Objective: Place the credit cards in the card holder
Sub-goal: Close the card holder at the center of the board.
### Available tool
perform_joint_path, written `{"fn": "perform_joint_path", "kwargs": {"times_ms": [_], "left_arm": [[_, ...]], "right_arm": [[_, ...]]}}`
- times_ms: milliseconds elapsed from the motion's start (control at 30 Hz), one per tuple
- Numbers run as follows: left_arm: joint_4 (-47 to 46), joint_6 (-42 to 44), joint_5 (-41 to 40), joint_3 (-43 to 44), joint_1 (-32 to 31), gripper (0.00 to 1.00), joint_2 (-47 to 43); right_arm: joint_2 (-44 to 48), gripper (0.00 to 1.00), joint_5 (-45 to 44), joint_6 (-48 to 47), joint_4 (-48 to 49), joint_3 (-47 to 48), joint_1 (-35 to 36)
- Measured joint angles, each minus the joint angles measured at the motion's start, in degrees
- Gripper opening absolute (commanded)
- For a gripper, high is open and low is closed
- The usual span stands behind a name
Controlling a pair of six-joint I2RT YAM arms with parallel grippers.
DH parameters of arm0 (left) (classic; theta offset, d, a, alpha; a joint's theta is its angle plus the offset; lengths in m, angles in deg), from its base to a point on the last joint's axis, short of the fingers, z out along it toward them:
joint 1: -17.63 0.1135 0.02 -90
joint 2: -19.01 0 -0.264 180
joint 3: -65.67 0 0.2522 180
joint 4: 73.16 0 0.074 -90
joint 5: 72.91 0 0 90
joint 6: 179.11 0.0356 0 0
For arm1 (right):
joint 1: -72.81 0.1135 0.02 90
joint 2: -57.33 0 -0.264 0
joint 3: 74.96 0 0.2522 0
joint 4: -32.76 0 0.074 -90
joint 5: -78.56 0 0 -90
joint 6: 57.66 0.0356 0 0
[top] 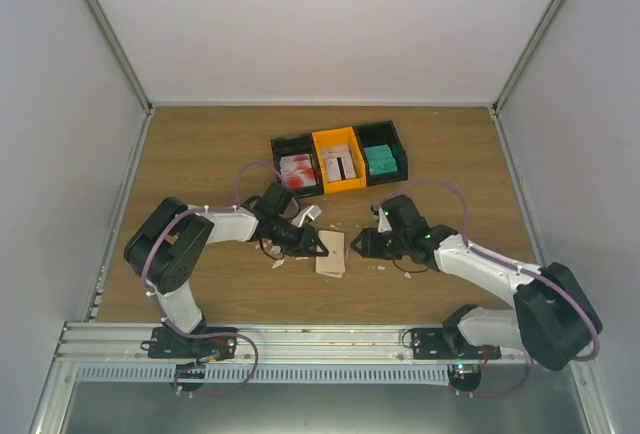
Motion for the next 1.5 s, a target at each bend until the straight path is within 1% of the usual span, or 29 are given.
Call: {"fn": "perform_joint_path", "kwargs": {"times_ms": [133,233,267,333,400,467,533,733,933,1100,1300,1433,1500], "left_arm": [[1.88,1.42,-1.14,0.74,-0.07,0.00,0.20],[3.15,2.14,-1.75,1.53,-0.20,0.00,0.20],[3.43,2.29,-1.88,1.70,-0.20,0.00,0.20],[3.96,2.56,-2.10,1.99,-0.28,0.00,0.20],[4.31,2.86,-2.32,2.21,-0.42,0.00,0.20],[4.74,2.95,-2.62,2.49,-0.63,0.00,0.20],[5.40,2.95,-3.04,3.02,-0.94,0.00,0.20],[6.86,2.97,-4.33,4.33,-2.08,0.00,0.13],[7.63,2.95,-5.01,4.83,-2.60,0.00,0.07],[7.72,2.95,-5.25,4.83,-2.64,0.00,0.07],[7.72,2.93,-5.35,4.83,-2.67,0.00,0.07],[7.74,2.93,-5.38,4.83,-2.67,0.00,0.07],[7.72,2.93,-5.42,4.83,-2.71,0.04,0.07]], "right_arm": [[-3.80,0.33,3.08,0.02,1.29,-0.44,0.00],[-5.75,0.34,4.20,0.09,2.16,-0.55,0.00],[-6.08,0.37,4.55,0.09,2.47,-0.55,0.00],[-6.36,0.47,5.20,0.04,3.04,-0.55,0.00],[-6.34,0.52,5.64,0.04,3.39,-0.55,0.04],[-6.03,0.55,5.70,-0.20,3.61,-0.55,0.13],[-5.16,0.54,5.55,-0.15,3.63,-0.55,0.17],[-5.46,0.43,3.50,-0.44,2.58,1.60,0.63],[-7.72,0.21,2.03,-0.17,0.87,2.54,1.68],[-7.52,0.05,0.59,0.07,-0.92,2.86,1.73],[-6.67,0.01,0.59,0.50,-1.51,2.86,1.77],[-6.67,0.01,0.76,0.55,-1.51,2.86,1.77],[-6.67,0.01,0.85,0.55,-1.49,2.86,1.77]]}}
